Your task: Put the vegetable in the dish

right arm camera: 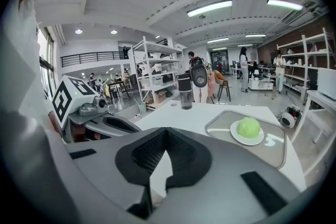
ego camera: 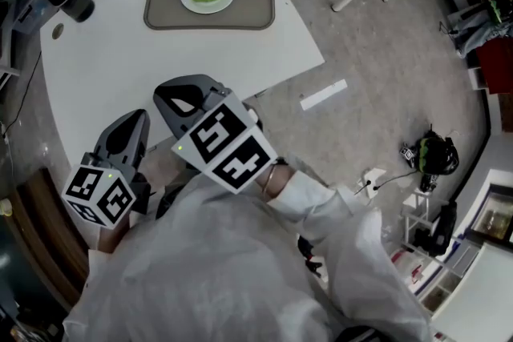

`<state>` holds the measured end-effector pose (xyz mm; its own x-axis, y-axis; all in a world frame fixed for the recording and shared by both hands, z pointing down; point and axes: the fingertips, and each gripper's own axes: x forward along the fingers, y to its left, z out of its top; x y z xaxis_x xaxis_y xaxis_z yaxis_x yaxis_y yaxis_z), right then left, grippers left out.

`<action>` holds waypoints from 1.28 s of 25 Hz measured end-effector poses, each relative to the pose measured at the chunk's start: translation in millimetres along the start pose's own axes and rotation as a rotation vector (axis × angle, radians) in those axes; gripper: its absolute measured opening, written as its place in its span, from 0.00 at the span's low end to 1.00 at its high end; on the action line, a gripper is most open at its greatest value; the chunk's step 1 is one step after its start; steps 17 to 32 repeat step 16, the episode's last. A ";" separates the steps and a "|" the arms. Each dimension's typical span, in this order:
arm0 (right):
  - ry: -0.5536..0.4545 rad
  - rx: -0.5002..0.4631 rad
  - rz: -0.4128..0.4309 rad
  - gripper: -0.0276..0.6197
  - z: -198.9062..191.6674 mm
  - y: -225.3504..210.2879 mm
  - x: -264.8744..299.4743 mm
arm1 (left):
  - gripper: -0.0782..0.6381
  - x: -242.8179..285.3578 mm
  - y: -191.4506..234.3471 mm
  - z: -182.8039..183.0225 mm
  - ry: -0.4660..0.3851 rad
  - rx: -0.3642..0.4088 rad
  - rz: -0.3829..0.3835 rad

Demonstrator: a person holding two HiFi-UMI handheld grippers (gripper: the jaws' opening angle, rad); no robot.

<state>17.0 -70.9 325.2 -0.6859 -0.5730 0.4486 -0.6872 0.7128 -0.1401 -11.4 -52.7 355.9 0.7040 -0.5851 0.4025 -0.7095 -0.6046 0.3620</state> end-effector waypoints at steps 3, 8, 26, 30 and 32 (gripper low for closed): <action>-0.022 0.021 -0.013 0.06 -1.9 3.2 -7.5 | 0.12 -2.9 -7.6 -2.6 -0.017 -0.002 -0.001; -0.047 0.033 -0.036 0.06 2.3 13.2 -11.5 | 0.12 -10.9 -9.4 4.4 -0.051 0.001 -0.006; -0.055 0.108 -0.091 0.06 3.6 23.8 -26.9 | 0.12 -27.5 -19.7 7.9 -0.028 -0.007 -0.051; -0.055 0.108 -0.091 0.06 3.6 23.8 -26.9 | 0.12 -27.5 -19.7 7.9 -0.028 -0.007 -0.051; -0.055 0.108 -0.091 0.06 3.6 23.8 -26.9 | 0.12 -27.5 -19.7 7.9 -0.028 -0.007 -0.051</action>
